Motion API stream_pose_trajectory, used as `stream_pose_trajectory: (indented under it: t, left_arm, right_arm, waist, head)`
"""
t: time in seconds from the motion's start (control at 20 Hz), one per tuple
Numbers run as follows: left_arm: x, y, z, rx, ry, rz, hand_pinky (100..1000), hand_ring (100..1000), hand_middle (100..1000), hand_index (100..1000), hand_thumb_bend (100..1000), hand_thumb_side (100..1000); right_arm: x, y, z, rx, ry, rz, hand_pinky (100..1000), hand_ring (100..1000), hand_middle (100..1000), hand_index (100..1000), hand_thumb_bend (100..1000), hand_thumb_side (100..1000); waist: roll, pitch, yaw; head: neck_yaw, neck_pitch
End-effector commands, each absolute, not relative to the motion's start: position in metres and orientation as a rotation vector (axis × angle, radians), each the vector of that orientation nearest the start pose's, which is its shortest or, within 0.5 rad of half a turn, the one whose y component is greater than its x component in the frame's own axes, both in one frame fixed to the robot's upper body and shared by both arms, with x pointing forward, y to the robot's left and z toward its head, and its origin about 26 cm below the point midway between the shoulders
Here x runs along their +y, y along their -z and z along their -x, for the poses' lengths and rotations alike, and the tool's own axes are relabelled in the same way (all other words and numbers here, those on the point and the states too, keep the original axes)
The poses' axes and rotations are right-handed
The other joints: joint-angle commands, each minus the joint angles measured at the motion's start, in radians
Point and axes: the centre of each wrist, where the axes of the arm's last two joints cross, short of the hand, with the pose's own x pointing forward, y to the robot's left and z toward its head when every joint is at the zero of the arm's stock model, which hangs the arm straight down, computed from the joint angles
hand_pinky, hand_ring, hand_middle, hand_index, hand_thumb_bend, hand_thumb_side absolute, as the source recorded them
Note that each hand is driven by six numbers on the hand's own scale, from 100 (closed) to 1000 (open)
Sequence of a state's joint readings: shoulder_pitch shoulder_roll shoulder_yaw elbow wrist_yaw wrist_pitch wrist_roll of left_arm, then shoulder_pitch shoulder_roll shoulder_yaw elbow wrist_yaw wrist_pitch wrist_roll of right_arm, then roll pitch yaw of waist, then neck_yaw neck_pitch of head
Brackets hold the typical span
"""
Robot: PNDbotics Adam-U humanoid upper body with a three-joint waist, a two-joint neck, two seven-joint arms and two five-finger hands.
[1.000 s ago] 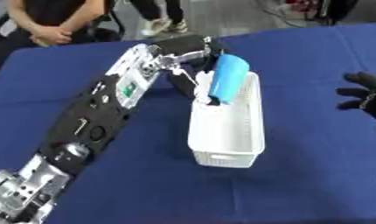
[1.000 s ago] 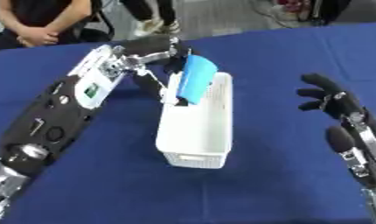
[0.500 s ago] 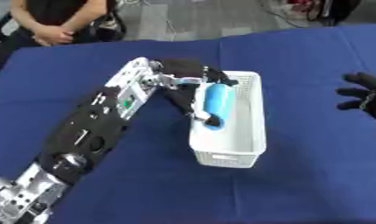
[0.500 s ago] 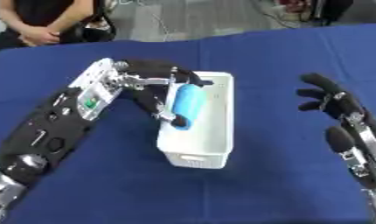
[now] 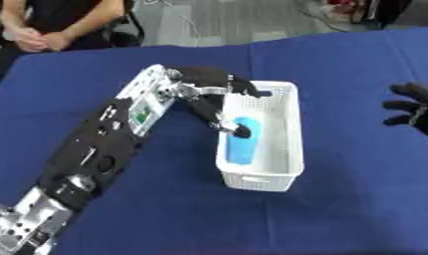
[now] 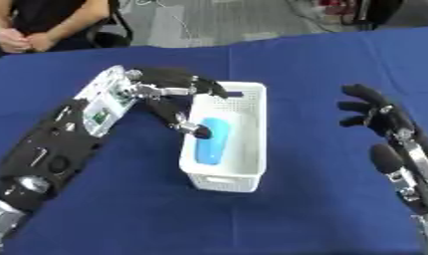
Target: Pick up objects on the table and place them in the box.
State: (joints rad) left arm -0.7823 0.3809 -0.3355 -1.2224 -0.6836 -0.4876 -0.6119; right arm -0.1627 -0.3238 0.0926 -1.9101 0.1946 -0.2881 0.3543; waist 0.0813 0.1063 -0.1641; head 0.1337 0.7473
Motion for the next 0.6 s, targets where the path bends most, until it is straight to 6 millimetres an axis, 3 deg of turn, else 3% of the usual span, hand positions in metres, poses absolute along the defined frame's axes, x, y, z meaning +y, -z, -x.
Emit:
stream_pose_trajectory:
  t: [0.05,0.35,0.6]
  left_arm:
    - [0.209,-0.177,-0.436,-1.608,2.090,-0.382,896,889,953,1000,1000,978]
    - [0.209,-0.180,-0.433,-1.696,2.028,-0.359,885,871,936,1000,1000,1000]
    - [0.211,-0.193,-0.419,-1.962,1.882,-0.319,882,861,927,1000,1000,1000]
  right_arm:
    - [-0.257,-0.141,-0.294,-2.175,-1.002,0.086,720,846,919,1000,560,1000]
    - [-0.258,-0.141,-0.294,-2.175,-1.000,0.088,720,846,918,1000,560,1000]
    - [-0.258,-0.141,-0.294,-2.176,-0.999,0.091,720,846,918,1000,561,1000]
  waist:
    - [-0.006,-0.012,0.002]
    - [-0.007,-0.012,0.003]
    - [-0.007,-0.009,0.006]
  head:
    - [0.005,-0.014]
    - [0.004,-0.016]
    - [0.000,-0.017]
